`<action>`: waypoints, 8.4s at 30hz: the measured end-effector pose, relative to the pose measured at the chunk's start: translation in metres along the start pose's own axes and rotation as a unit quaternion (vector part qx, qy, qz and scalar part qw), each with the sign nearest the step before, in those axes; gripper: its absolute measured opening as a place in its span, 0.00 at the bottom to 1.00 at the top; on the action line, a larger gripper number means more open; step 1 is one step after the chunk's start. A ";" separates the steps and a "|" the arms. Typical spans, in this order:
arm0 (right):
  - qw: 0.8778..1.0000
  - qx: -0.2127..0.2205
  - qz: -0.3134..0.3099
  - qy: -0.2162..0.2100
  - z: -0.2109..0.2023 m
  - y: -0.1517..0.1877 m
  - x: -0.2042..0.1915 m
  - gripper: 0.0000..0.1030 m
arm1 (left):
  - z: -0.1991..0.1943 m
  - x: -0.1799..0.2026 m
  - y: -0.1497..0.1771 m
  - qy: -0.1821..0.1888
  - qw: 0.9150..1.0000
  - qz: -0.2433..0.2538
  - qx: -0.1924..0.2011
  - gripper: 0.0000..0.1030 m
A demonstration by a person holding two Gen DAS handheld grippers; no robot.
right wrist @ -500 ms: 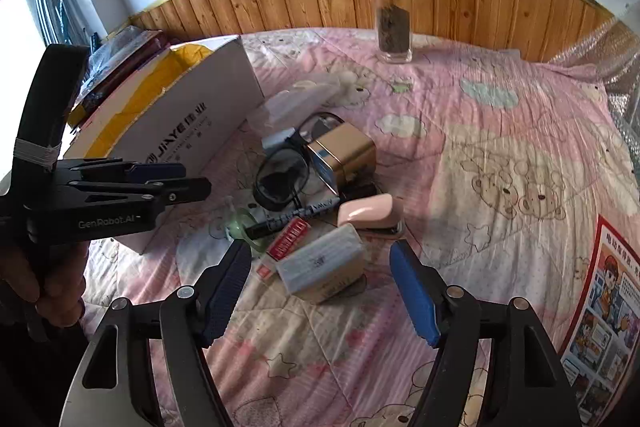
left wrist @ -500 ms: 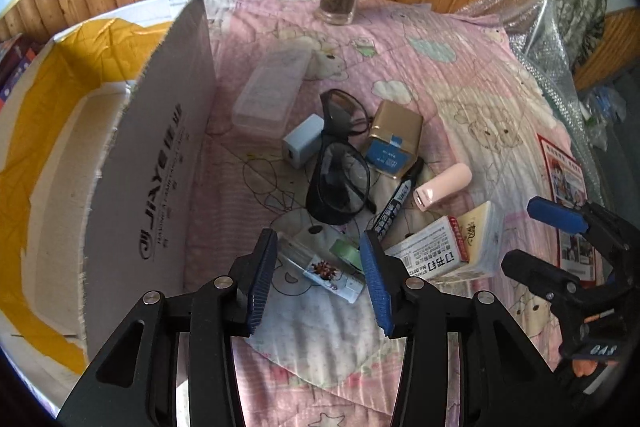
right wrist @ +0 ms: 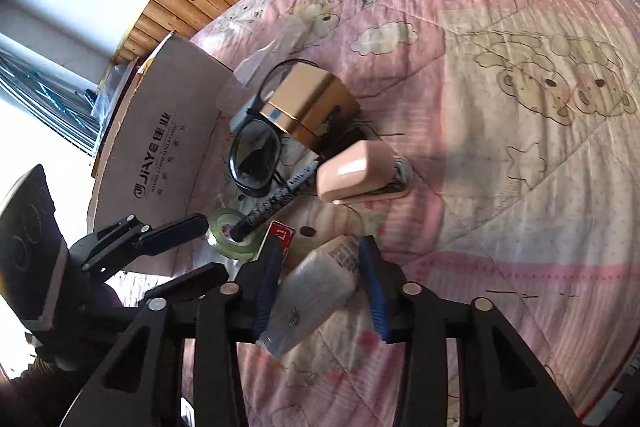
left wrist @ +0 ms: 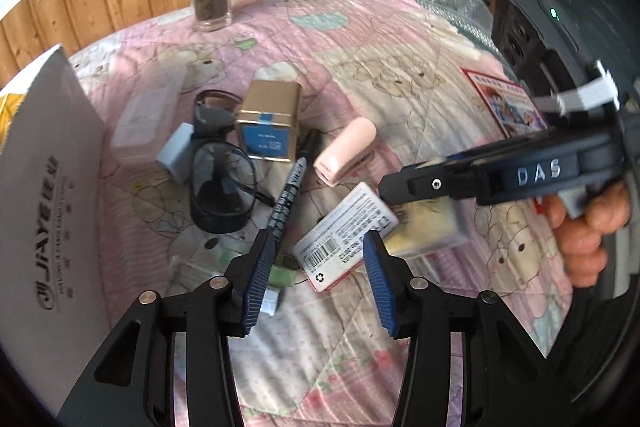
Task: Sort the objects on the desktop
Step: 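Grasp the red-and-white staple box with the left tool while the right tool grasps the cream paper box, then carry both held boxes over the open yellow-lined cardboard box, then open the left tool dropping the staple box while the right tool releases the cream box inside, then move both open tools back to the items on the bedspread, then grasp the black marker with the left tool while the right tool grasps the pink stapler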
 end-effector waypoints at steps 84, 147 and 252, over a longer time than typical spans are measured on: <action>0.962 0.122 -0.236 0.065 -0.026 -0.048 -0.284 0.23 | -0.184 -0.230 0.020 0.049 0.930 -0.334 0.148 0.13; 0.966 -0.016 -0.217 0.143 0.091 -0.177 -0.293 0.47 | -0.062 -0.341 0.011 -0.010 0.920 -0.392 0.015 0.41; 0.987 -0.027 -0.085 0.134 0.034 -0.043 -0.015 0.25 | 0.047 -0.019 -0.021 -0.014 1.000 -0.004 -0.015 0.41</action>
Point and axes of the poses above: each gripper's, at about its wrist camera, not at the fingertips, and z roughly the way its jaws point, x to its right, y to its underside, the point moved 5 cm from there along z, roughly the way its jaws point, and after that the axes turned 12 degrees about -x, right-handed, at the moved point
